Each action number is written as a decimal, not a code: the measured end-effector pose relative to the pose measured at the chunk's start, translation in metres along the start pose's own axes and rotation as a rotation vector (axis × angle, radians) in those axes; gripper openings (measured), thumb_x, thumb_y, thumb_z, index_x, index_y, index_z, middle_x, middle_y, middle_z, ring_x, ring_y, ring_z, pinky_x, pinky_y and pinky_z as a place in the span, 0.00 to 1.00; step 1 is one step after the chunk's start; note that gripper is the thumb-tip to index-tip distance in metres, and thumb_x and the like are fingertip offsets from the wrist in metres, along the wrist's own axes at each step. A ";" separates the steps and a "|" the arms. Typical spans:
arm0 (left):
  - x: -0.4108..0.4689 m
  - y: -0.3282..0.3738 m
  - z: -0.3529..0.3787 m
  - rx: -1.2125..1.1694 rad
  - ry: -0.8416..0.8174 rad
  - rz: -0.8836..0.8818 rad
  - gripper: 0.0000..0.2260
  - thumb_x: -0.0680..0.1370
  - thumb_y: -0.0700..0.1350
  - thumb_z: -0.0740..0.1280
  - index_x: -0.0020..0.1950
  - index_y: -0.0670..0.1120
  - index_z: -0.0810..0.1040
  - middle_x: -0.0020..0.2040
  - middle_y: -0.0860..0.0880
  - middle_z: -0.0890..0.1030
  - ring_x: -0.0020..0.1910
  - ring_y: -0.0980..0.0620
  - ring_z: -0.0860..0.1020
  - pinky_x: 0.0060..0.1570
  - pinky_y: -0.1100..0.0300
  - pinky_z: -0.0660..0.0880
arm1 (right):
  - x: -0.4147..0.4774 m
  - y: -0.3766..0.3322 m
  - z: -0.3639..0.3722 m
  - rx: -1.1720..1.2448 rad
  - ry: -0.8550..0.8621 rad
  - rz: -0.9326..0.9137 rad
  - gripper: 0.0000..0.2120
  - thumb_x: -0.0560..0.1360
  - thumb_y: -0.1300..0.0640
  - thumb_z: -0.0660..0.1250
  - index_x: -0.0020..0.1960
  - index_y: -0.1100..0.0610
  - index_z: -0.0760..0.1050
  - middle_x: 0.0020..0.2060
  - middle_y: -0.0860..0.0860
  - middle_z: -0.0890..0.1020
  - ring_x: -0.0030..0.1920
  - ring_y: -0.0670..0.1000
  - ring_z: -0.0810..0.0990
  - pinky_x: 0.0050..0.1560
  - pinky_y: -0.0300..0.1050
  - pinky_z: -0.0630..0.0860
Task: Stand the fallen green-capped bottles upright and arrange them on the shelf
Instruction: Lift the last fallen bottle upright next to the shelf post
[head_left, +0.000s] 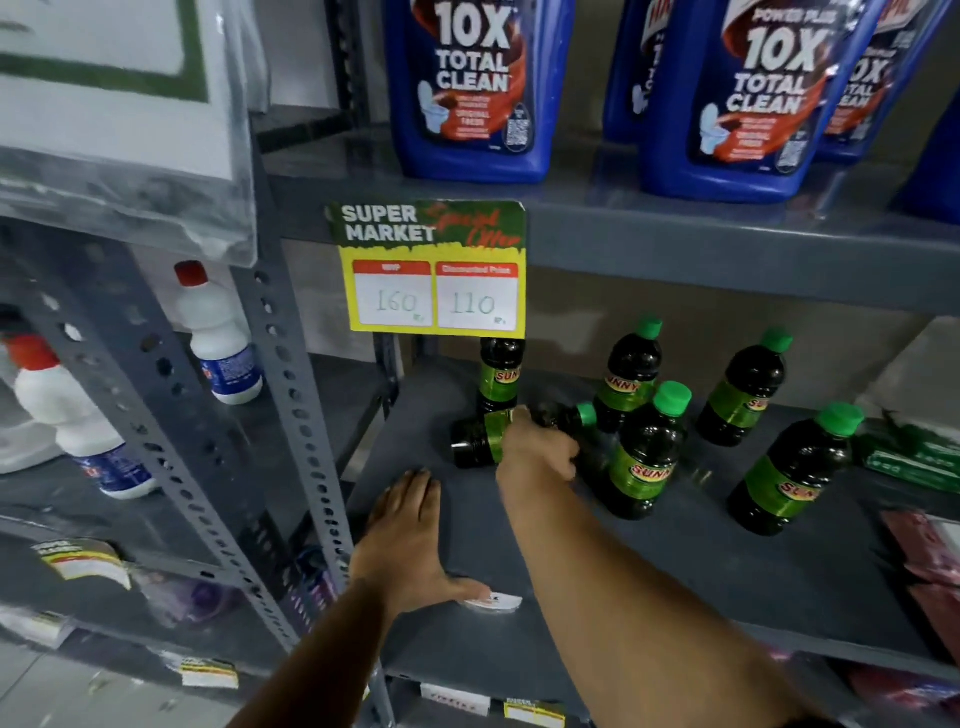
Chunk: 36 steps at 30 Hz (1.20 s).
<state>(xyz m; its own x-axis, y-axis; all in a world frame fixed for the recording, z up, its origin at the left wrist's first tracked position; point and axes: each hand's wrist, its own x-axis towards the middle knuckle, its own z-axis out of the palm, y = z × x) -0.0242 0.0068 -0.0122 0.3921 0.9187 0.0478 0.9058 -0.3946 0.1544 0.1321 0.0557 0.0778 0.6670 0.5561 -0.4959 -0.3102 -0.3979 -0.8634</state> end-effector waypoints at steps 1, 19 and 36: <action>0.000 0.000 0.001 -0.009 -0.007 -0.001 0.69 0.51 0.87 0.52 0.79 0.42 0.43 0.81 0.44 0.46 0.78 0.46 0.45 0.76 0.49 0.43 | -0.005 0.002 0.000 0.008 0.072 -0.109 0.34 0.72 0.51 0.74 0.70 0.63 0.64 0.66 0.64 0.68 0.63 0.64 0.72 0.59 0.49 0.71; 0.000 0.004 -0.006 -0.022 -0.055 -0.022 0.72 0.50 0.86 0.57 0.78 0.39 0.40 0.80 0.39 0.43 0.79 0.44 0.41 0.76 0.48 0.39 | 0.020 0.051 -0.020 -0.486 -0.342 -0.937 0.40 0.59 0.48 0.82 0.66 0.56 0.69 0.58 0.52 0.74 0.59 0.49 0.74 0.58 0.41 0.72; 0.002 0.001 -0.007 0.001 -0.067 0.001 0.70 0.52 0.86 0.56 0.78 0.40 0.40 0.81 0.40 0.43 0.79 0.44 0.42 0.75 0.48 0.40 | 0.006 0.059 -0.036 -0.423 -0.318 -0.972 0.46 0.61 0.46 0.81 0.72 0.56 0.63 0.60 0.50 0.70 0.63 0.50 0.70 0.62 0.48 0.71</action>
<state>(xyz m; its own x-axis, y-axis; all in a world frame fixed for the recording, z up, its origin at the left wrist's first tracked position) -0.0234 0.0083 -0.0051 0.4032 0.9149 -0.0186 0.9054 -0.3959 0.1537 0.1423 0.0092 0.0268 0.2770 0.9049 0.3230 0.5486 0.1270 -0.8264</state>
